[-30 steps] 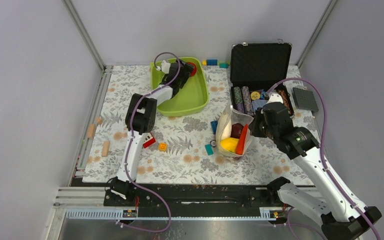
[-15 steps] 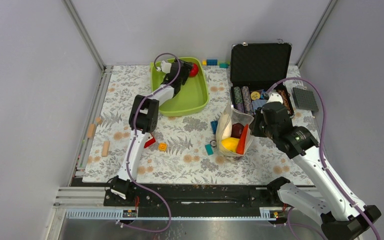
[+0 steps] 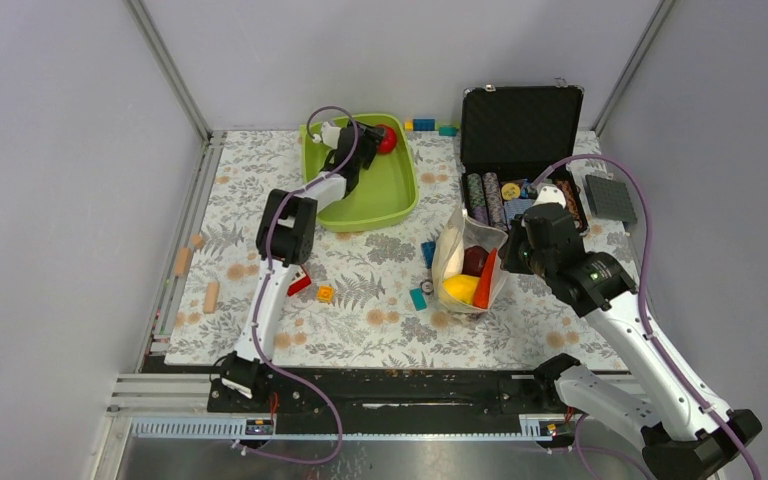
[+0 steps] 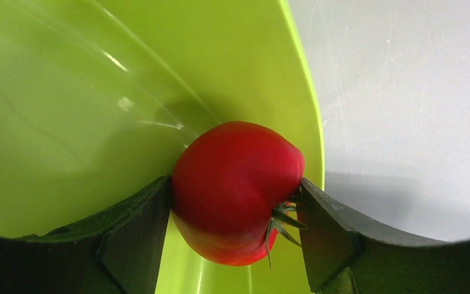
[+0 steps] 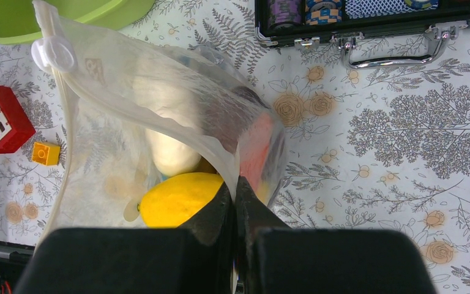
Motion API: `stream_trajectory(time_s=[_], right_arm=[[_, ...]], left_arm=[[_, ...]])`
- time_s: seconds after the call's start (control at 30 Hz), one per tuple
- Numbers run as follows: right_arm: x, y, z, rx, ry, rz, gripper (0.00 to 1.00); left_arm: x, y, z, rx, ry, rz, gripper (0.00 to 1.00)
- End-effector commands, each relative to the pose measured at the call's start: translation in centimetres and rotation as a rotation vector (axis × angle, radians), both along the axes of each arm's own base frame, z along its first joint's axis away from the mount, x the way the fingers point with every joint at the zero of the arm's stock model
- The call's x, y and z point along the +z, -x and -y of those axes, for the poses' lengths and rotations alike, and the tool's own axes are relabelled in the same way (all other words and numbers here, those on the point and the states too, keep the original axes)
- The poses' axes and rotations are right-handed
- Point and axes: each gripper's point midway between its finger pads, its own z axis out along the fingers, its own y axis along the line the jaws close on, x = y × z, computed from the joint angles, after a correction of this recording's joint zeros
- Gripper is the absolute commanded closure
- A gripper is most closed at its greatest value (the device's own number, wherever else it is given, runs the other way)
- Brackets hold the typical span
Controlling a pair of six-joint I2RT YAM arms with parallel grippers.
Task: Place the food in the zip-top bag and seal the zipper
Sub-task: Pick up the fake vegetable from the bin, then place the fake vegetable in the zipper food storage bag.
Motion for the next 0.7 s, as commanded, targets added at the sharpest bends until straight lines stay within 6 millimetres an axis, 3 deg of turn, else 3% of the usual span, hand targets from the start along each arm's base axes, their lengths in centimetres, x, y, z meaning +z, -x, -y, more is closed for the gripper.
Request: stream_trajectory(time_s=[0.0,0.23,0.37,0.4,0.47,0.57,0.67], right_arm=[[1.1,-0.7,0.3,-0.018,0.007,0.039,1.00],[0.3,-0.7,0.2,-0.018,0.012,0.018,1.00],[0.7,-0.5,0.2,-0.014,-0.001,0.031,1.00],[0.8,-0.4,0.2,-0.015,-0.005,0.037,1.00],[1.0,-0.3,0.3,-0.016,-0.009,0.045,1.00],[1.0,-0.2,0.1,-0.006,-0.018,0.043,1.00],[0.8,-0.2,-0.3,0.010,-0.026,0.034,1.00]], left_arm=[[6.8,1.3,-0.7,-0.033,-0.051,0.112,0.84],[18.0,7.9,-1.4,-0.137,-0.120,0.319,0.89],[22.3,13.4,-2.3,-0.186,-0.141,0.409,0.90],[22.6,15.0,-2.3,-0.212,-0.151,0.420,0.90],[25.8,18.4,-2.3,-0.270,-0.173,0.489,0.90],[27.8,22.8,-0.8,-0.391,-0.223,0.544,0.90],[29.3,28.5,2.7,-0.582,-0.334,0.644,0.88]])
